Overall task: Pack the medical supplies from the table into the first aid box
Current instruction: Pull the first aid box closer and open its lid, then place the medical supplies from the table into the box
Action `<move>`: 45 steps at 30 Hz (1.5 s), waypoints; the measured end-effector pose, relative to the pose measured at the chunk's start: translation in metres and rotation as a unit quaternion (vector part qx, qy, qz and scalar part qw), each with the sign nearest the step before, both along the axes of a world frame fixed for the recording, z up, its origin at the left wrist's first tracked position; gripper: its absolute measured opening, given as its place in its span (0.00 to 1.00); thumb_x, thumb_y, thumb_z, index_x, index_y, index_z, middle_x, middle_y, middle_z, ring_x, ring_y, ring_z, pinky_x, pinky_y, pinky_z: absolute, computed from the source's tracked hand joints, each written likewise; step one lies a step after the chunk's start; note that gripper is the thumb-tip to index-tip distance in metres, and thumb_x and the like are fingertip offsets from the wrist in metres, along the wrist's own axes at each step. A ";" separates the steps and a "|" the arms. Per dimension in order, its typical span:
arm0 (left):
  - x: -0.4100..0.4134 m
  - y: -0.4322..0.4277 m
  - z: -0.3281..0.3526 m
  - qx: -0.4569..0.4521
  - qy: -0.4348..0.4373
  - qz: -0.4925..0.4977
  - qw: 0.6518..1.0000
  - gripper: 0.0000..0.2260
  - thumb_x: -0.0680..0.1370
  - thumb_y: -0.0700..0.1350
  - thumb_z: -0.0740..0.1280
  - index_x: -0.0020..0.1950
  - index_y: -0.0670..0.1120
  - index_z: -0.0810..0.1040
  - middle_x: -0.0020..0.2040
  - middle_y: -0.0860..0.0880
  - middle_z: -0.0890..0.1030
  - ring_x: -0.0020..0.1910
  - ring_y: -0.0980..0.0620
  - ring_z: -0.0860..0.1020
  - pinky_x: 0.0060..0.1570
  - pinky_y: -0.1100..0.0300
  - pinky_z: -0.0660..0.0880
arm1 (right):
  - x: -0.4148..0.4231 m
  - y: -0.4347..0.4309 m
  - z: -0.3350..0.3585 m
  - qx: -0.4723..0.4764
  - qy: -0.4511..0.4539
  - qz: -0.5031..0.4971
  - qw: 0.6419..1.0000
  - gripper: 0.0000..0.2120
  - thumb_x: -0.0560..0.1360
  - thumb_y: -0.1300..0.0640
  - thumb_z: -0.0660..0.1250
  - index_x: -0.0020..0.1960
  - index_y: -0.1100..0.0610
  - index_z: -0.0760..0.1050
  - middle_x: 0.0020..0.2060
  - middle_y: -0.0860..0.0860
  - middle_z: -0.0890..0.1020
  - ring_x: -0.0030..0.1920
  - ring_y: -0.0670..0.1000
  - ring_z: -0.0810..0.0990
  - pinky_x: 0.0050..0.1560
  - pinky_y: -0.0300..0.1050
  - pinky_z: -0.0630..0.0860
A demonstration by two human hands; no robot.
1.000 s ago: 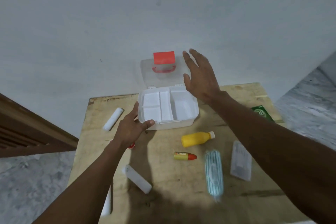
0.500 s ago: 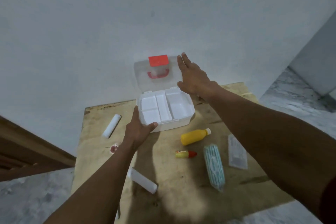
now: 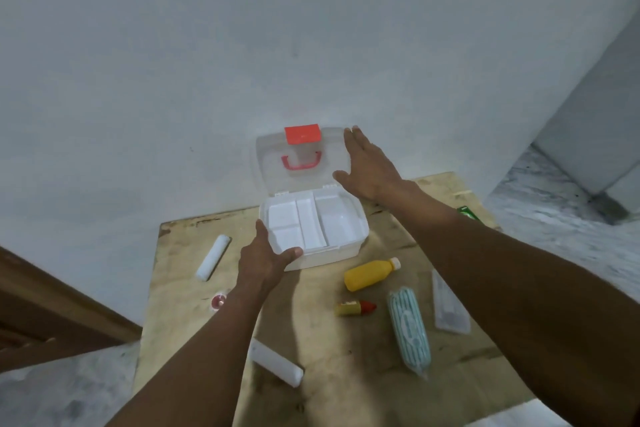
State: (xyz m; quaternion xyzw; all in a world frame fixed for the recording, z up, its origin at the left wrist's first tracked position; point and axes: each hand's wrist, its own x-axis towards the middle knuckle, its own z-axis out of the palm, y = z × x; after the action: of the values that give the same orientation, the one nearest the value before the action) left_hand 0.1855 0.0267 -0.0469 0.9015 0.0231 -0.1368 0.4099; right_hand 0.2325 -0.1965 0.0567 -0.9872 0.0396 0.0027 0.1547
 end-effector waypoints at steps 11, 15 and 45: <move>-0.008 -0.013 0.002 0.052 -0.020 0.011 0.998 0.51 0.71 0.64 0.72 0.80 0.43 0.46 0.75 0.38 0.67 0.70 0.35 0.68 0.65 0.45 0.71 | -0.117 -0.090 -0.068 0.069 0.012 -0.202 0.977 0.23 0.75 0.52 0.66 0.66 0.61 0.69 0.60 0.62 0.76 0.62 0.63 0.74 0.60 0.54 0.72; -0.012 -0.017 -0.006 0.035 -0.029 0.049 0.998 0.52 0.67 0.68 0.72 0.81 0.49 0.48 0.75 0.40 0.67 0.68 0.35 0.72 0.64 0.42 0.72 | -0.131 -0.138 -0.085 0.026 0.024 -0.256 0.966 0.19 0.73 0.55 0.66 0.61 0.61 0.72 0.57 0.63 0.77 0.60 0.65 0.75 0.57 0.55 0.74; -0.019 -0.021 0.005 -0.064 -0.029 0.083 0.994 0.48 0.68 0.53 0.79 0.78 0.44 0.53 0.73 0.43 0.68 0.70 0.42 0.68 0.66 0.52 0.68 | -0.072 -0.057 -0.025 0.067 -0.017 -0.073 0.995 0.28 0.70 0.52 0.70 0.69 0.50 0.66 0.54 0.62 0.70 0.52 0.67 0.76 0.53 0.52 0.73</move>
State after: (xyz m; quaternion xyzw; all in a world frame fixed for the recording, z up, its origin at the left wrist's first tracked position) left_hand 0.1660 0.0054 -0.0417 0.8720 0.0770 -0.0772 0.4771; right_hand 0.1600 -0.2534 0.0318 -0.9690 0.1088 -0.0225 0.2206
